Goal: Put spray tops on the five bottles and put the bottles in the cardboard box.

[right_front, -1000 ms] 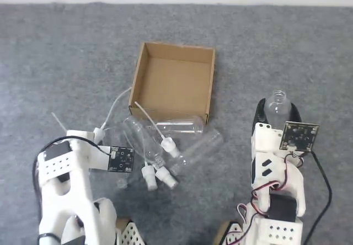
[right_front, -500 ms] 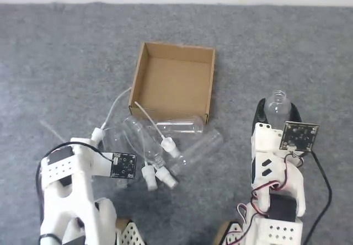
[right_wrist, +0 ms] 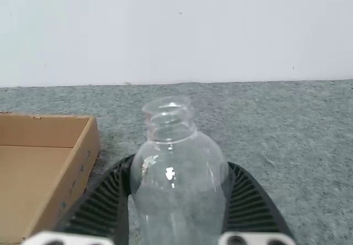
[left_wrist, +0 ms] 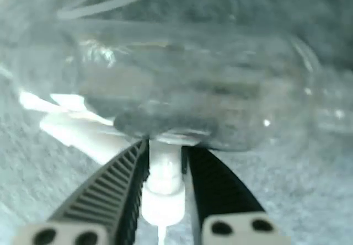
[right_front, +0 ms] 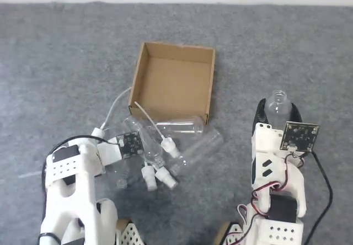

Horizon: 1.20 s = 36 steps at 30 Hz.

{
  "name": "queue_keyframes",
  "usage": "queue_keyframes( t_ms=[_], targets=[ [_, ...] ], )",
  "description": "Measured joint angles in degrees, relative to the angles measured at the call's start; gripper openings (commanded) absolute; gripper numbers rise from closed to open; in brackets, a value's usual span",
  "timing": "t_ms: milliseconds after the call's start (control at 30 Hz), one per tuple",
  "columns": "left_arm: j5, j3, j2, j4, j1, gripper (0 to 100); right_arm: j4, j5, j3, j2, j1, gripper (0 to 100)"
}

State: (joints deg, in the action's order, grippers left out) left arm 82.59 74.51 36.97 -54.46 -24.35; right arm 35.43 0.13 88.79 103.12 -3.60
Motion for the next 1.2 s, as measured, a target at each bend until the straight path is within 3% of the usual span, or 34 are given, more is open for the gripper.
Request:
queue_keyframes(
  t_ms=[200, 333, 867, 1200],
  targets=[
    [-10.7, -1.1, 0.0, -0.1, 0.1, 11, 0.0, 0.0, 0.0, 0.0, 0.0, 8.3],
    [-11.0, -2.6, 0.0, -2.7, -2.1, 19, 0.0, 0.0, 0.0, 0.0, 0.0, 8.3],
    [-16.0, -5.8, -0.7, -6.4, -5.1, 16, 0.0, 0.0, 0.0, 0.0, 0.0, 8.3],
    [-16.5, -22.2, -20.8, -16.4, -5.1, 16, 0.0, 0.0, 0.0, 0.0, 0.0, 8.3]
  ],
)
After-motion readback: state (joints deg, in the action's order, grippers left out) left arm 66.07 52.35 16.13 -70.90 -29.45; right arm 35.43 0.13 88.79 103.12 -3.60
